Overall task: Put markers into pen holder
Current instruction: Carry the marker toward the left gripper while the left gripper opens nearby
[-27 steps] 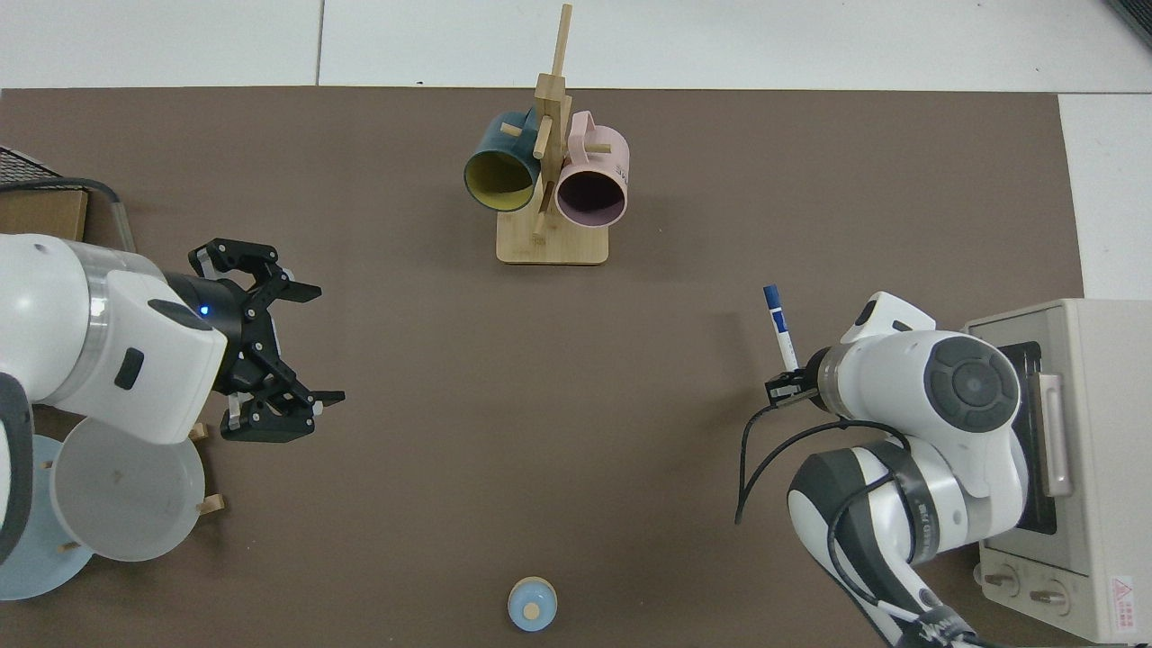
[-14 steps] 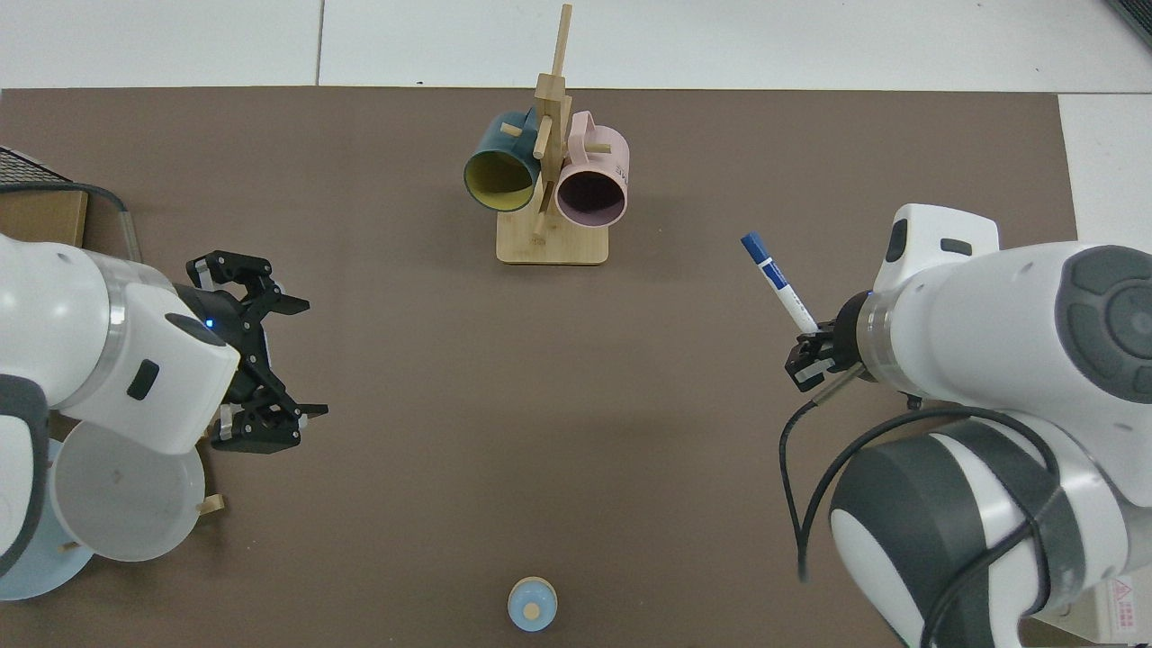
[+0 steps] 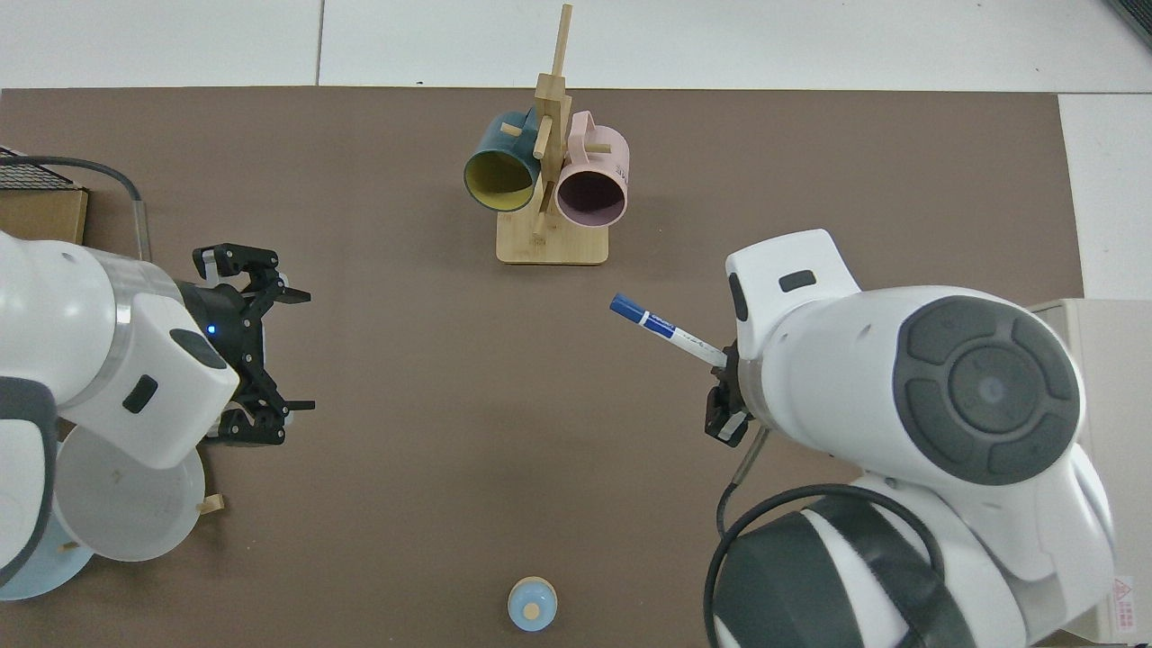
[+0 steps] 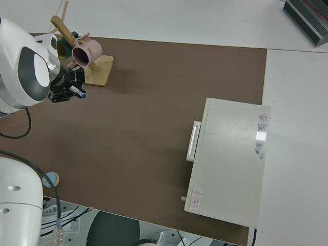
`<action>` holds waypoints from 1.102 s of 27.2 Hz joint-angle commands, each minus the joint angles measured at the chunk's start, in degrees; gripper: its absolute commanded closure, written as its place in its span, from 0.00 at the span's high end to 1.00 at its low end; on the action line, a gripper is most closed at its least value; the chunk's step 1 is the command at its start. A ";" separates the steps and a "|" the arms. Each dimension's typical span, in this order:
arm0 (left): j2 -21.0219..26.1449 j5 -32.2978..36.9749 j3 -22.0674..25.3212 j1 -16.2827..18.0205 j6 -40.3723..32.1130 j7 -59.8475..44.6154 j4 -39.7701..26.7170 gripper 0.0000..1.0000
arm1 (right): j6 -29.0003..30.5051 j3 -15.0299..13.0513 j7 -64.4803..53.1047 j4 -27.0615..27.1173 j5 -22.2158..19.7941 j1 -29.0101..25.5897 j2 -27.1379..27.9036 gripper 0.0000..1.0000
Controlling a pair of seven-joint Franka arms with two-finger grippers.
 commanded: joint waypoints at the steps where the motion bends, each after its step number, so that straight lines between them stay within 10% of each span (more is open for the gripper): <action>1: -0.45 0.23 0.07 -0.32 0.76 4.31 -0.20 1.00 | -2.24 2.75 -4.28 8.46 0.15 -0.55 4.65 0.00; 19: -0.54 -5.05 -1.07 -1.90 -0.38 13.55 -0.90 1.00 | 0.13 11.72 6.79 14.18 1.73 1.29 9.57 0.00; 30: 0.95 -7.68 -1.25 -2.60 2.52 10.66 -1.17 1.00 | 0.92 12.25 11.63 17.52 -3.63 4.98 13.80 0.00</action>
